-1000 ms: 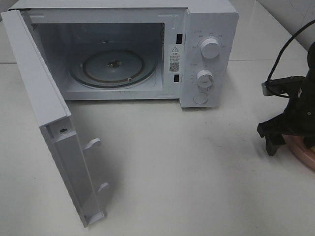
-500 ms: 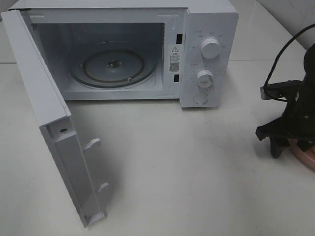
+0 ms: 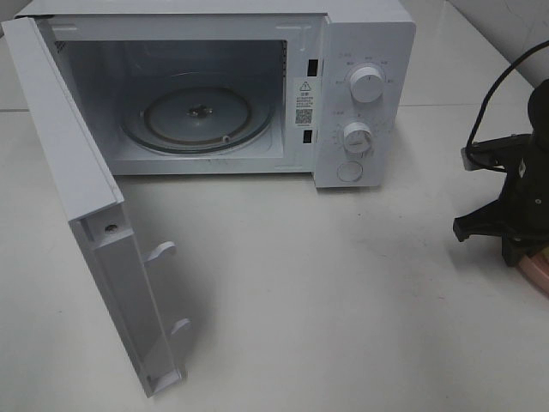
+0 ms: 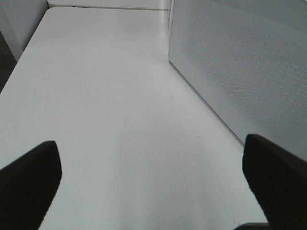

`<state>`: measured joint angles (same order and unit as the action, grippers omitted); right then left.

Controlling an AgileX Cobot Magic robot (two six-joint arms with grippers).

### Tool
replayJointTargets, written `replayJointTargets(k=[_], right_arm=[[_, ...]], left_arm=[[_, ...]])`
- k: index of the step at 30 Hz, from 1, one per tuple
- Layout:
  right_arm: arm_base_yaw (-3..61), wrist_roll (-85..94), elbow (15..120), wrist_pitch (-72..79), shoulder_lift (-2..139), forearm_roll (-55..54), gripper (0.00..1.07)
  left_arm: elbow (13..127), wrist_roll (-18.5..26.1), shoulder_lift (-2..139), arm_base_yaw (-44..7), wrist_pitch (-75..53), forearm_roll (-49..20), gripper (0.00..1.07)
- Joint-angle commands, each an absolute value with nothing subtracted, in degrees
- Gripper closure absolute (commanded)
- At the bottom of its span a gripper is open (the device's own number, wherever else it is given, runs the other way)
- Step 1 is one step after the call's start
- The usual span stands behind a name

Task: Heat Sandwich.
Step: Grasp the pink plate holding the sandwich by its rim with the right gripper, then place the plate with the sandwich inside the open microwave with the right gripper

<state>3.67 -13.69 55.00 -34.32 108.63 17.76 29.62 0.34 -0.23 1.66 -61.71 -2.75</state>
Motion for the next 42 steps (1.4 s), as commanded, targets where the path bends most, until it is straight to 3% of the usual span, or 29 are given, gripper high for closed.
replayJointTargets(k=[1, 42], right_arm=[[3.4, -14.8, 54.8, -35.6, 108.7, 16.8, 1.07], [3.6, -16.6, 50.6, -44.0, 96.0, 17.8, 1.07]], left_arm=[[29.6, 0.0, -1.4, 1.8, -61.1, -3.0, 0.09], [29.6, 0.0, -1.4, 1.8, -61.1, -3.0, 0.09]])
